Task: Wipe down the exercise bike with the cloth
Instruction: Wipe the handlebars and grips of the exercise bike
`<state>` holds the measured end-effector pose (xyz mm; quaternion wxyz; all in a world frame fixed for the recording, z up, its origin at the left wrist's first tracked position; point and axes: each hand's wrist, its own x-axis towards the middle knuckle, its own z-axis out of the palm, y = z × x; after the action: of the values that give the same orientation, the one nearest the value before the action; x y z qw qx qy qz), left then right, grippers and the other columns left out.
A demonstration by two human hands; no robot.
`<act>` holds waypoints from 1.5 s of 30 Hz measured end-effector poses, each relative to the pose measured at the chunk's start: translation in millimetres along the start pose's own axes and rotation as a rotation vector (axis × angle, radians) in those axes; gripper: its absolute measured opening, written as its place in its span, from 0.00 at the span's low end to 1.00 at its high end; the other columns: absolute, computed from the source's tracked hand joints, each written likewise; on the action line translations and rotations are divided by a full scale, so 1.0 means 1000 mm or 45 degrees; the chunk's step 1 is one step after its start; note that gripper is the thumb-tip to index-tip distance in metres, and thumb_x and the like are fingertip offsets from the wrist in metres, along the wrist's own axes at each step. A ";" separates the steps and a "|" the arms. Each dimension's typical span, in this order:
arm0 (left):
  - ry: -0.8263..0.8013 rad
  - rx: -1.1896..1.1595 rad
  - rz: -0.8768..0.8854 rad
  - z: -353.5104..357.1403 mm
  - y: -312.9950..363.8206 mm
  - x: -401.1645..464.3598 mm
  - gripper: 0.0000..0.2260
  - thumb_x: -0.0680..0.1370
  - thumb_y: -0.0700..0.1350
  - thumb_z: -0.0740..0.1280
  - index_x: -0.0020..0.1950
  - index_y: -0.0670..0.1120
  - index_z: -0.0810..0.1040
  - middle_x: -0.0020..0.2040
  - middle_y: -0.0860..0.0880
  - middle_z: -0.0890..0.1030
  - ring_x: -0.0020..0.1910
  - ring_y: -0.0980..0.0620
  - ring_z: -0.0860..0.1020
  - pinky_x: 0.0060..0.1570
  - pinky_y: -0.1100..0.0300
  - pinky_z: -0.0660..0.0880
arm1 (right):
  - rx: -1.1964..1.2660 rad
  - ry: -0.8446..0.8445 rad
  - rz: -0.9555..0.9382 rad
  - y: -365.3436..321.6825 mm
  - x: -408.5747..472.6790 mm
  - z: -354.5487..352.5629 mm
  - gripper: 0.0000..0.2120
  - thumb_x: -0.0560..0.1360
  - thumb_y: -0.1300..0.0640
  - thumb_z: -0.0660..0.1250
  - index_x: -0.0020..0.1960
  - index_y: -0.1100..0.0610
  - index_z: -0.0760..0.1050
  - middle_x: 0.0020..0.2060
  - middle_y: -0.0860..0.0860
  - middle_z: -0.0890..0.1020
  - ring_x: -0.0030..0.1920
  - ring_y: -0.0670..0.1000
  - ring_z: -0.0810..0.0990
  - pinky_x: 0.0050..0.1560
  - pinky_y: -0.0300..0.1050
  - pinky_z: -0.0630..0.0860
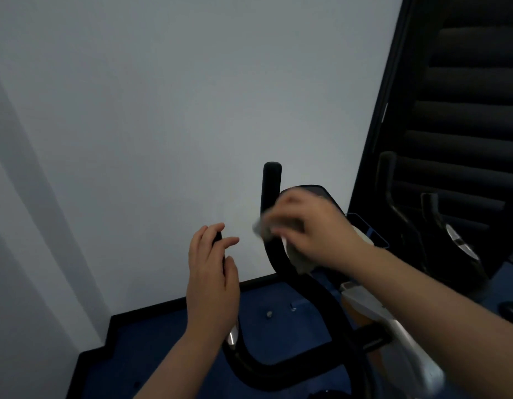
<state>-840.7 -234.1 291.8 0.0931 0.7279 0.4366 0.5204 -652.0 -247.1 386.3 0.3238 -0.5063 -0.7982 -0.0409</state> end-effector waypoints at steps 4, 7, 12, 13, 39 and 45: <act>-0.019 0.020 -0.008 -0.001 0.001 -0.001 0.14 0.78 0.31 0.60 0.59 0.45 0.77 0.70 0.52 0.68 0.75 0.50 0.59 0.64 0.79 0.53 | 0.046 0.556 0.074 -0.003 0.036 0.010 0.11 0.74 0.58 0.71 0.56 0.54 0.81 0.54 0.48 0.76 0.53 0.47 0.77 0.51 0.44 0.76; -0.022 0.021 -0.006 -0.003 0.001 -0.002 0.14 0.78 0.31 0.61 0.58 0.45 0.77 0.70 0.53 0.68 0.75 0.51 0.59 0.61 0.81 0.54 | 0.161 0.501 0.196 0.007 0.011 0.045 0.09 0.75 0.61 0.70 0.55 0.58 0.80 0.55 0.51 0.76 0.52 0.49 0.78 0.51 0.49 0.77; -0.027 -0.008 -0.012 -0.002 0.001 0.000 0.14 0.77 0.31 0.63 0.57 0.44 0.77 0.68 0.52 0.69 0.73 0.50 0.61 0.60 0.81 0.54 | 0.435 0.401 0.315 0.021 -0.005 0.039 0.08 0.75 0.64 0.69 0.51 0.54 0.79 0.50 0.51 0.78 0.51 0.42 0.77 0.54 0.38 0.73; -0.030 -0.007 -0.011 -0.003 0.001 0.000 0.13 0.77 0.31 0.63 0.57 0.44 0.77 0.68 0.52 0.69 0.74 0.50 0.61 0.60 0.81 0.54 | 0.526 0.505 0.381 0.021 0.004 0.032 0.08 0.75 0.64 0.68 0.51 0.53 0.78 0.50 0.52 0.78 0.51 0.45 0.78 0.55 0.42 0.75; -0.012 0.151 0.021 -0.005 0.003 0.000 0.10 0.76 0.37 0.64 0.56 0.45 0.78 0.67 0.54 0.69 0.72 0.54 0.63 0.46 0.75 0.65 | -0.025 -0.133 0.352 0.001 0.008 0.019 0.09 0.76 0.56 0.68 0.55 0.51 0.81 0.51 0.50 0.75 0.55 0.52 0.76 0.55 0.48 0.72; -0.012 0.111 0.020 -0.006 0.001 0.001 0.10 0.76 0.36 0.64 0.56 0.44 0.78 0.66 0.54 0.70 0.71 0.52 0.64 0.51 0.79 0.64 | -0.062 0.047 0.250 -0.010 0.014 0.027 0.10 0.78 0.56 0.66 0.58 0.53 0.80 0.55 0.50 0.74 0.53 0.52 0.75 0.52 0.51 0.74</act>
<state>-845.0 -236.0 295.3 0.0593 0.7370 0.4528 0.4983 -677.5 -230.7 375.3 0.3284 -0.5891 -0.7374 -0.0377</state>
